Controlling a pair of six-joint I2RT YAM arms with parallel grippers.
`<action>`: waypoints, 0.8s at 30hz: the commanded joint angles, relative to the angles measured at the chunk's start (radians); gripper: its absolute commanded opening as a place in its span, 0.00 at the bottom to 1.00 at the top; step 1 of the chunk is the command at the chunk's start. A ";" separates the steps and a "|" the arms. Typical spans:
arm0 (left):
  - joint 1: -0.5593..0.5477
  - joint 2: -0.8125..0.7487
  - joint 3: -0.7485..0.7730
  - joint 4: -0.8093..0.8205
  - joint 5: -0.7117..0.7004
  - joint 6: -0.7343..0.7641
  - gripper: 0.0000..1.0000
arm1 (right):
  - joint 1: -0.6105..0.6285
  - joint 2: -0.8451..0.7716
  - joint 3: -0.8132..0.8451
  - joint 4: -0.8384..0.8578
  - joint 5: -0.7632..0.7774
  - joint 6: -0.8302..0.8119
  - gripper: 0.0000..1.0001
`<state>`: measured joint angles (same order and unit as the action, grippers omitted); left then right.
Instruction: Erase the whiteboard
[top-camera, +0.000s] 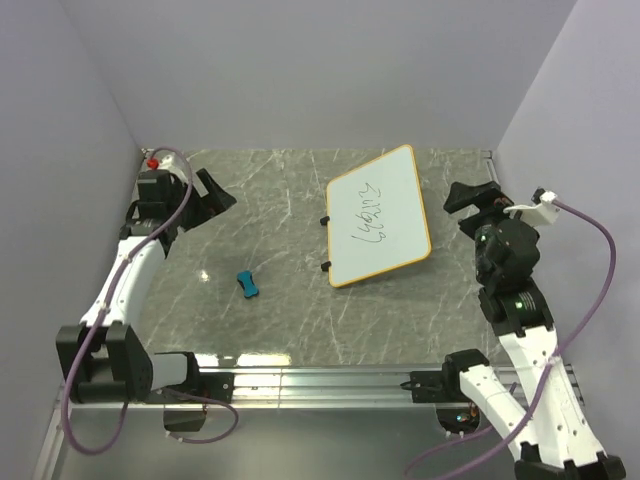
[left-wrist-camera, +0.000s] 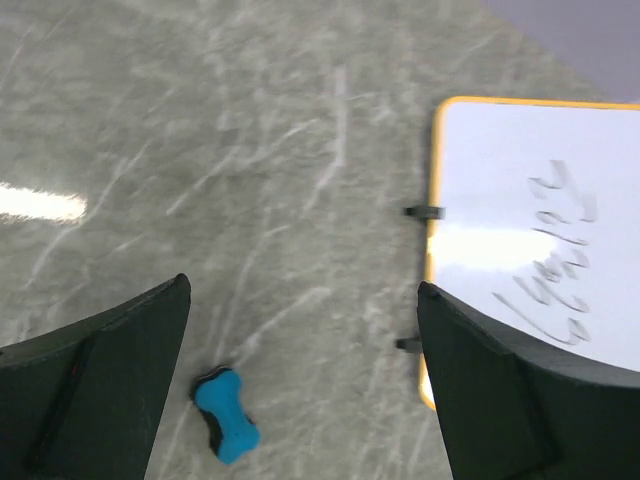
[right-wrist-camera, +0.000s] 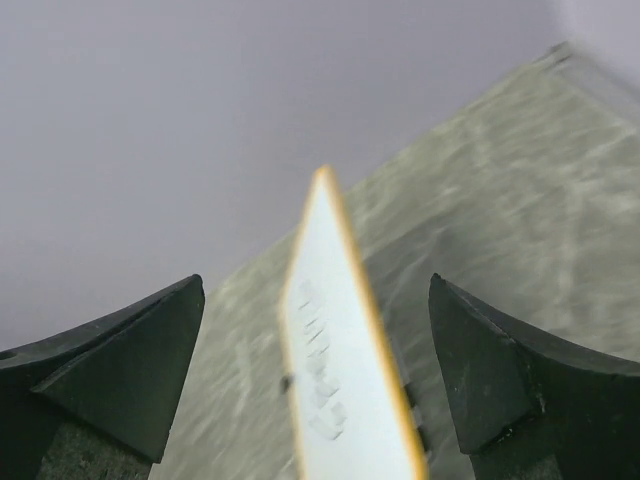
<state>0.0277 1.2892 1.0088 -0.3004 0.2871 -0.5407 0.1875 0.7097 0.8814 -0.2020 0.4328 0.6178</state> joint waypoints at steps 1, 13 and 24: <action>0.015 -0.106 -0.002 0.039 0.136 -0.054 0.99 | 0.013 -0.084 0.019 -0.062 -0.264 0.075 1.00; -0.021 -0.111 -0.039 -0.348 -0.265 -0.108 0.91 | 0.006 -0.187 0.071 -0.440 -0.534 0.158 1.00; -0.279 -0.064 -0.174 -0.402 -0.371 -0.274 0.88 | 0.007 -0.299 0.088 -0.575 -0.621 0.129 0.98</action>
<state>-0.2420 1.2152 0.8246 -0.7090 -0.0399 -0.7456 0.1940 0.4164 0.9096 -0.7181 -0.1524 0.7864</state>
